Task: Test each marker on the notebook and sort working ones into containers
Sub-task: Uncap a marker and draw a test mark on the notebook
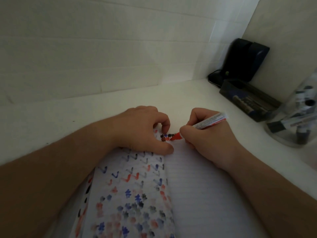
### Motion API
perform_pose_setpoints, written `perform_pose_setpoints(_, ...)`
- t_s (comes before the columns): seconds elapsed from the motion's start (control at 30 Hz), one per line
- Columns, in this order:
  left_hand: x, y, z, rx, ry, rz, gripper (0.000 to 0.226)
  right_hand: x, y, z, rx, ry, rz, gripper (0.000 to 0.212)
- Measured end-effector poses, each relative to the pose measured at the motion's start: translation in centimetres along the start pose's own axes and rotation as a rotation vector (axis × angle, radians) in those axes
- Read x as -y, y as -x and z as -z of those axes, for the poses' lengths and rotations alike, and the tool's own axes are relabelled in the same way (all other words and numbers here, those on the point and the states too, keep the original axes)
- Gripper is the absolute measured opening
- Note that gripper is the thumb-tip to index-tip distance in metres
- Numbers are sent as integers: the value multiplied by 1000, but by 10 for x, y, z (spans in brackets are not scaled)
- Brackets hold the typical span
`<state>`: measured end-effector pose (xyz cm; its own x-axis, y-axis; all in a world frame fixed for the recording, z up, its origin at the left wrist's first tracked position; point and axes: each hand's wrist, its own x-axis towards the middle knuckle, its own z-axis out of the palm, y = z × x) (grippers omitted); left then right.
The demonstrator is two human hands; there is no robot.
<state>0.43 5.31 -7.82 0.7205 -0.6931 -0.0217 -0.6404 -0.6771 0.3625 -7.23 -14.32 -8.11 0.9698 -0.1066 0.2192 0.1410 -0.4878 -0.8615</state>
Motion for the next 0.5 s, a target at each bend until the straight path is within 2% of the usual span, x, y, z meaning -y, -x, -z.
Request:
perform_pose_setpoints(0.13,1,0,0,3,0,7,51,-1,0,1,-33,-27,-12,26)
perform_pose_setpoints(0.37,0,0,1,2,-6,-1,46,-2,0,1,9,1,-4,23)
perform_pose_setpoints(0.5,-2,1,2,14,-8,7,45,-4,-1,2,-36,-43,-26,24)
